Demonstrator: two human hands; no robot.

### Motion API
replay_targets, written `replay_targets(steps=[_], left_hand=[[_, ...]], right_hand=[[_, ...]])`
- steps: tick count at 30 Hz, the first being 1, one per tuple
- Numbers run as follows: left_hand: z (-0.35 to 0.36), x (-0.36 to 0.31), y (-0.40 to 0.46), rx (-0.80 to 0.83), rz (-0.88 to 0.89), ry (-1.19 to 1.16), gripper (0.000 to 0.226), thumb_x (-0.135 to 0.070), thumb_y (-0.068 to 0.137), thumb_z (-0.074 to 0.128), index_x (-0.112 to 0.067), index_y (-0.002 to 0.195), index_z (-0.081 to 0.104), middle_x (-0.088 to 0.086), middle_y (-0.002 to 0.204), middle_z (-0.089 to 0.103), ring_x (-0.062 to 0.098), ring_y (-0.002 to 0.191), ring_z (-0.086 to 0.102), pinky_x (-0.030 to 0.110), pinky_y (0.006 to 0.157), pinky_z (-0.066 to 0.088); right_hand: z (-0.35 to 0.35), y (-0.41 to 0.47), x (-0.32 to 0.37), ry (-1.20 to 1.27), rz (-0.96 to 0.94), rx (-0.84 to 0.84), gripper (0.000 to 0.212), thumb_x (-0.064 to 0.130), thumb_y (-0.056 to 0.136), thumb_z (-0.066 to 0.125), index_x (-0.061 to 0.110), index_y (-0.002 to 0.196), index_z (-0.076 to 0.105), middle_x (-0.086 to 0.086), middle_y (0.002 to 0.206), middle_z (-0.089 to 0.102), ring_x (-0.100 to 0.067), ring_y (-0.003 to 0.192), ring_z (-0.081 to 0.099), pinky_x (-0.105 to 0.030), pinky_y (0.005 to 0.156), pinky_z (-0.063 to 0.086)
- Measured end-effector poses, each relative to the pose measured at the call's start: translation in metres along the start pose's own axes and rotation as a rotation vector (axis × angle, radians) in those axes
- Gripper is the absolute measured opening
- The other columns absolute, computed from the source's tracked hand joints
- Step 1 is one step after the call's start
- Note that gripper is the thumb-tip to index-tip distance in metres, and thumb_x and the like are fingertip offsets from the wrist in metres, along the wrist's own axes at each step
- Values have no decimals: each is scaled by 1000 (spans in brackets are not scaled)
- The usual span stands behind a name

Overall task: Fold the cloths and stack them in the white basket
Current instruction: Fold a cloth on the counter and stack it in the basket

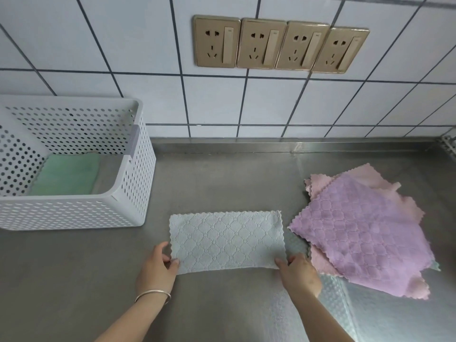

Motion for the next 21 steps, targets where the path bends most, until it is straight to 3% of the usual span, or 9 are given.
replay_targets(steps=[2, 5, 8, 10, 13, 15, 18, 19, 21], left_hand=[[1, -2, -2, -30, 11, 40, 43, -16, 76, 69, -17, 117, 56, 3, 93, 56, 28, 88, 59, 36, 73, 47], [-4, -19, -9, -119, 100, 45, 39, -7, 72, 67, -16, 110, 60, 5, 99, 52, 28, 89, 59, 37, 72, 48], [-3, -55, -18, -105, 309, -82, 36, 0, 73, 65, -27, 97, 61, -5, 94, 49, 0, 82, 55, 27, 69, 43], [2, -82, -22, 23, 392, -215, 42, -2, 78, 64, -41, 89, 54, -12, 93, 53, -8, 86, 54, 20, 73, 42], [17, -111, -26, 332, 290, -366, 23, -20, 87, 60, -38, 102, 59, -18, 103, 58, -4, 96, 56, 20, 89, 44], [27, -124, -24, 485, 176, -443, 25, -35, 89, 56, -31, 113, 60, -13, 108, 59, 9, 105, 58, 30, 97, 45], [31, -133, -15, 463, 95, -457, 21, -48, 84, 55, -27, 78, 58, 4, 81, 63, 24, 80, 62, 35, 79, 51], [30, -133, -12, 432, 72, -421, 28, -45, 86, 54, -21, 70, 52, 4, 69, 56, 23, 68, 55, 32, 69, 45], [23, -128, -6, 327, 20, -392, 32, -36, 91, 52, -13, 68, 50, 4, 65, 50, 20, 64, 47, 34, 65, 38]], right_hand=[[2, 0, 5, -22, -2, 39, 28, 42, 87, 52, 22, 102, 63, -2, 108, 62, -22, 101, 58, -30, 79, 42], [-1, 0, 15, 49, -19, 115, 14, 25, 82, 52, 21, 69, 57, -2, 78, 62, -22, 76, 58, -26, 67, 45], [-13, -7, 29, 233, -92, 67, 7, 15, 82, 54, 15, 75, 52, 2, 68, 53, -19, 68, 51, -23, 50, 34], [-23, -19, 42, 335, -178, -14, 9, 9, 80, 56, 15, 76, 50, 0, 72, 54, -20, 68, 50, -26, 52, 34], [-29, -41, 68, 353, -403, -144, 26, 0, 72, 61, 19, 67, 44, 2, 74, 50, -20, 68, 49, -26, 56, 33], [-29, -61, 90, 314, -602, -255, 26, -3, 63, 64, 17, 65, 47, 6, 69, 45, -20, 63, 48, -20, 52, 31], [-23, -92, 117, 241, -904, -448, 6, 10, 61, 52, 16, 62, 49, 3, 63, 48, -16, 62, 41, -21, 52, 31], [-18, -100, 125, 218, -976, -477, 6, 12, 62, 47, 18, 64, 48, 3, 64, 48, -16, 64, 38, -24, 54, 30], [-7, -113, 136, 192, -1093, -476, 14, 10, 60, 45, 21, 70, 44, 4, 70, 48, -16, 66, 37, -26, 57, 29]])
Point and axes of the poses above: each hand's wrist, its own y-axis towards the middle knuckle, its own z-axis out of the palm, x = y × z, the point moved 6 cm from there along y, towards the middle knuckle
